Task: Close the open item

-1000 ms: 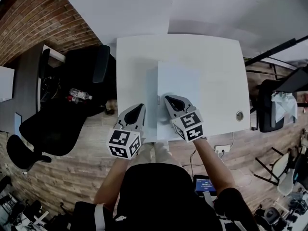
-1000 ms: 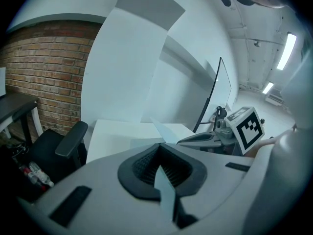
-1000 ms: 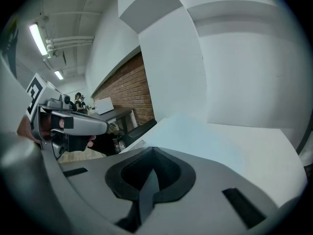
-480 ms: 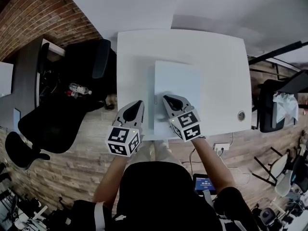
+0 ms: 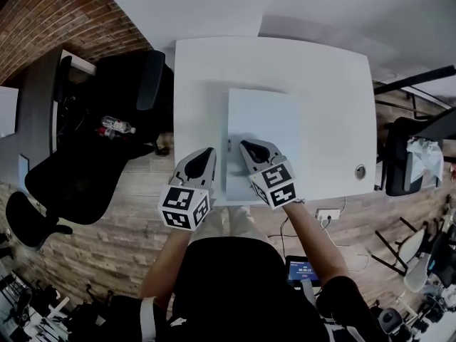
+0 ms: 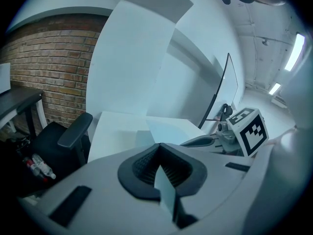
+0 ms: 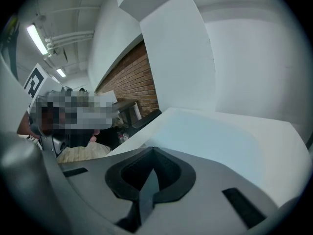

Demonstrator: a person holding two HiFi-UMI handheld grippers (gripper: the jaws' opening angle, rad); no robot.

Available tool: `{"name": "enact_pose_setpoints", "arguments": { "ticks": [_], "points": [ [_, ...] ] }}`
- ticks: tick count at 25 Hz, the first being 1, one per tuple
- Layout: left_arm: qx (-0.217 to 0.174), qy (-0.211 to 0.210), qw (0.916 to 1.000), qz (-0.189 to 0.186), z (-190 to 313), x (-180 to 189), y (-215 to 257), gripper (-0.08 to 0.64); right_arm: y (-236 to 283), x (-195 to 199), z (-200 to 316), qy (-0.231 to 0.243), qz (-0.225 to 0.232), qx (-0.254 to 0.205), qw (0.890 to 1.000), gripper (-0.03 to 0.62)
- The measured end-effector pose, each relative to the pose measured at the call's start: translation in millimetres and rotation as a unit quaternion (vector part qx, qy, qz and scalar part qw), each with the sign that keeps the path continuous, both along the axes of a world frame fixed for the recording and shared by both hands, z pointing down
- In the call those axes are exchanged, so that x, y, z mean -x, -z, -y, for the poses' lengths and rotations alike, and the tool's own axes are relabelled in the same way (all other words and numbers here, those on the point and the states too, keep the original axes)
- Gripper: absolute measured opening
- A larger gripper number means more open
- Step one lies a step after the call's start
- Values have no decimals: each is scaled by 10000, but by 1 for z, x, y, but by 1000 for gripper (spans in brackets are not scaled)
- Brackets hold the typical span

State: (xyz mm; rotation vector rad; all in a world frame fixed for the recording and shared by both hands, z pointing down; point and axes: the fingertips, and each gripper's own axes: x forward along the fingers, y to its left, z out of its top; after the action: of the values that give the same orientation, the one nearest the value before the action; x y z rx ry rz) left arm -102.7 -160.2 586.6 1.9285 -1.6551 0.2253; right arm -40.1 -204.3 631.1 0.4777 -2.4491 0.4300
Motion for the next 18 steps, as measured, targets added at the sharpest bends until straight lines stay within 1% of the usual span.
{"name": "enact_pose_setpoints", "arguments": {
  "ticks": [8,15,18],
  "points": [
    [156,135,9998,-79,-1,10,-13,9,-10,8,0,62,-30,63,10000,37],
    [275,60,9996,-90,-5,6,-25,9,-20,10,-1,89,-41,107,9999,38],
    [340,89,9993,-124,-9,8,-30,9,-23,13,-3,116,-70,160,9998,37]
  ]
}}
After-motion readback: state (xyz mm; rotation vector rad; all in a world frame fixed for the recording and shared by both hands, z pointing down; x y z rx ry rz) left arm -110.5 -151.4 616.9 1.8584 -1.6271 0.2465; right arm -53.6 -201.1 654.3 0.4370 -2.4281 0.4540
